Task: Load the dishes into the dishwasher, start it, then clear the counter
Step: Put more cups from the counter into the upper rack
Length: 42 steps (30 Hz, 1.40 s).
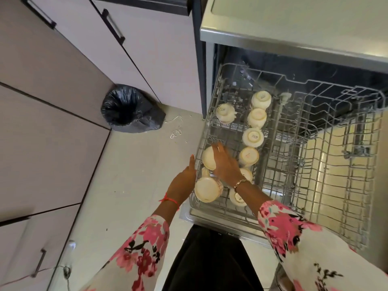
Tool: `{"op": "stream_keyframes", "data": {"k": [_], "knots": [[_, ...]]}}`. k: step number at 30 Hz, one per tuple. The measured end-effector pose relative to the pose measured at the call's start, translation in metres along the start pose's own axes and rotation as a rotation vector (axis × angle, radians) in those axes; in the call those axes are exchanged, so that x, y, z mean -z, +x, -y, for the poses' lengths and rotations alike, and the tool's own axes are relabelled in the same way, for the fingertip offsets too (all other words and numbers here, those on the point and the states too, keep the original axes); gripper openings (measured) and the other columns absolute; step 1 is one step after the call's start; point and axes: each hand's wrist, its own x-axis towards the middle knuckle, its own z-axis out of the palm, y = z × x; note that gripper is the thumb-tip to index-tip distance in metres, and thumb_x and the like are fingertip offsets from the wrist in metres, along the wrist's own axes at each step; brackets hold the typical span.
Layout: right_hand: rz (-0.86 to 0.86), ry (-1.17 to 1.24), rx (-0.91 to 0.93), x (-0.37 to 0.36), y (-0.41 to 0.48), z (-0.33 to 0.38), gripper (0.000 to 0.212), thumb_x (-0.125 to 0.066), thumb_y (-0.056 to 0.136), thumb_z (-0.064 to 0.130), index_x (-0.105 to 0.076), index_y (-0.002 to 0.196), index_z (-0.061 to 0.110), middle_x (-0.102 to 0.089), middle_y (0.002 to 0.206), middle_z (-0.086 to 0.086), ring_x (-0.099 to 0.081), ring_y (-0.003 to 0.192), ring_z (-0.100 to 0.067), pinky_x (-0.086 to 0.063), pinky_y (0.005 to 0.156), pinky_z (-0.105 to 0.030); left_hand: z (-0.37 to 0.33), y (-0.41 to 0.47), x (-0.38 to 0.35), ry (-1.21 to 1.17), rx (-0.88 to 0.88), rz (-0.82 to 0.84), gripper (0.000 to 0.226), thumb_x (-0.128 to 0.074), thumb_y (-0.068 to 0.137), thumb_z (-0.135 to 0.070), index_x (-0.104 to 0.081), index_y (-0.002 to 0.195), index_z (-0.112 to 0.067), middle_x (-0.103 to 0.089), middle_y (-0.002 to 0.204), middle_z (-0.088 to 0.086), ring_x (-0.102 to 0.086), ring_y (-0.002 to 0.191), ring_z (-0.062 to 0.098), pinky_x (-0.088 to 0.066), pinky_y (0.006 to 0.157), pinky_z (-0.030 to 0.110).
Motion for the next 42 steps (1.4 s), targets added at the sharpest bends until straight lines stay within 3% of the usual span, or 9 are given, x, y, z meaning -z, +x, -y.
{"op": "stream_keyframes", "data": {"k": [6, 12, 15, 18, 23, 27, 32, 42], "knots": [[-0.006, 0.081, 0.019, -0.006, -0.002, -0.005, 0.088, -0.074, 0.076, 0.014, -0.02, 0.145, 0.01, -0.016, 0.151, -0.008, -0.034, 0.132, -0.03, -0.051, 0.085, -0.04, -0.001, 0.001, -0.003, -0.008, 0.005, -0.003, 0.071, -0.041, 0.098, -0.006, 0.007, 0.15, -0.009, -0.062, 0.111, 0.016, -0.066, 0.09, 0.025, -0.054, 0.087, 0.036], [0.07, 0.139, 0.026, -0.002, -0.009, -0.007, 0.094, -0.072, 0.077, 0.02, -0.011, 0.148, 0.012, -0.011, 0.152, -0.01, -0.02, 0.138, -0.034, -0.038, 0.103, -0.054, -0.004, -0.002, 0.003, -0.018, 0.001, -0.014, 0.069, -0.042, 0.099, -0.01, 0.004, 0.15, -0.009, -0.058, 0.125, 0.016, -0.063, 0.101, 0.024, -0.051, 0.092, 0.033], [0.074, 0.117, 0.007, 0.005, -0.018, -0.005, 0.091, -0.069, 0.08, 0.025, -0.01, 0.148, 0.01, -0.011, 0.153, -0.01, -0.012, 0.141, -0.034, -0.024, 0.111, -0.056, -0.005, -0.01, 0.012, -0.009, -0.044, -0.063, 0.065, -0.043, 0.099, -0.013, -0.004, 0.15, -0.005, -0.043, 0.143, 0.015, -0.048, 0.125, 0.027, -0.039, 0.105, 0.033], [0.044, 0.12, 0.006, 0.018, -0.025, 0.0, 0.086, -0.064, 0.084, 0.029, -0.01, 0.147, 0.006, -0.013, 0.154, -0.012, -0.009, 0.144, -0.031, -0.015, 0.115, -0.05, -0.001, -0.023, 0.024, 0.006, -0.06, -0.108, 0.064, -0.044, 0.099, -0.023, -0.009, 0.15, -0.004, -0.024, 0.154, 0.014, -0.024, 0.141, 0.029, -0.019, 0.117, 0.033], [-0.113, 0.011, 0.071, 0.048, -0.04, 0.027, 0.069, -0.047, 0.095, 0.033, -0.013, 0.147, 0.004, -0.016, 0.155, -0.012, -0.011, 0.145, -0.026, -0.011, 0.118, -0.043, 0.015, -0.051, 0.049, 0.083, -0.062, -0.182, 0.067, -0.034, 0.1, -0.038, -0.003, 0.15, -0.006, -0.003, 0.159, 0.012, 0.0, 0.148, 0.026, 0.0, 0.12, 0.035], [-0.184, -0.021, 0.076, 0.067, -0.041, 0.067, 0.067, -0.038, 0.099, 0.036, -0.006, 0.149, 0.005, -0.001, 0.158, -0.011, 0.002, 0.147, -0.022, 0.004, 0.117, -0.034, 0.04, -0.067, 0.071, 0.132, -0.058, -0.259, 0.069, -0.029, 0.1, -0.043, 0.001, 0.15, -0.007, 0.006, 0.159, 0.01, 0.008, 0.147, 0.023, 0.008, 0.118, 0.032], [-0.261, 0.066, 0.068, 0.088, -0.029, 0.131, 0.066, -0.041, 0.098, 0.036, -0.012, 0.148, 0.005, -0.005, 0.158, -0.011, -0.001, 0.147, -0.023, -0.002, 0.12, -0.033, 0.098, -0.077, 0.12, 0.133, -0.083, -0.334, 0.07, -0.031, 0.099, -0.043, 0.0, 0.15, -0.008, 0.004, 0.16, 0.007, 0.007, 0.148, 0.021, 0.007, 0.119, 0.032], [-0.316, -0.003, 0.049, 0.121, 0.025, 0.269, 0.064, -0.039, 0.099, 0.036, -0.014, 0.147, 0.001, -0.008, 0.157, -0.014, -0.005, 0.146, -0.026, -0.007, 0.119, -0.035, 0.253, -0.095, 0.237, 0.106, -0.096, -0.487, 0.068, -0.037, 0.098, -0.043, -0.009, 0.15, -0.009, -0.004, 0.16, 0.008, 0.002, 0.148, 0.021, 0.005, 0.118, 0.033]]}}
